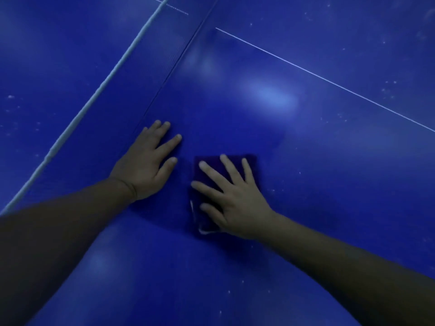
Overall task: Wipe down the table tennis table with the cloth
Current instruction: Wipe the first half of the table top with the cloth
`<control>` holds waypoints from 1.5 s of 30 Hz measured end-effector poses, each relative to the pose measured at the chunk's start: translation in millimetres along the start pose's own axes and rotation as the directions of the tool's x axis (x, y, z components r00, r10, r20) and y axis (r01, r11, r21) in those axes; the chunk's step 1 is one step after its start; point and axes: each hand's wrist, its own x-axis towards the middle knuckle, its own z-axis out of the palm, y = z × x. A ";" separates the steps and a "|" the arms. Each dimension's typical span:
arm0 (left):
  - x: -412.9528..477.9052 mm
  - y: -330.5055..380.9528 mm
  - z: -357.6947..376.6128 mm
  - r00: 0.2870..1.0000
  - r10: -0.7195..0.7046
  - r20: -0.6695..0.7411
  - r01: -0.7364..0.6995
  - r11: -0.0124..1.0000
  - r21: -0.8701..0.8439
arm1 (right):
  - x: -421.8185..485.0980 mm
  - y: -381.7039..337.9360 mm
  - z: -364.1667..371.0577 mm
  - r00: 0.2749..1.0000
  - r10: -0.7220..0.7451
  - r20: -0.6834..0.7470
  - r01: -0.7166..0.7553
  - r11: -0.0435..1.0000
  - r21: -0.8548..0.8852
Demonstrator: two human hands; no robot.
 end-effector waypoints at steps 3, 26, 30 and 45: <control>-46.4 11.0 13.1 1.000 -0.025 -0.015 0.025 1.000 -0.007 | -1.1 41.9 -14.3 0.997 -0.034 0.066 0.041 0.993 -0.113; -132.7 10.7 27.2 0.970 -0.198 -0.139 0.205 0.978 0.043 | 188.9 -17.4 -26.6 0.889 0.457 -0.002 -0.456 0.888 0.063; -135.2 9.3 27.5 0.966 -0.196 -0.169 0.195 0.980 -0.025 | 111.2 -86.1 3.8 0.999 0.014 -0.040 -0.016 0.999 -0.038; -136.7 4.7 21.1 0.966 -0.169 -0.198 0.106 0.950 -0.293 | 11.9 -90.9 19.5 0.999 0.002 -0.045 -0.006 0.997 -0.074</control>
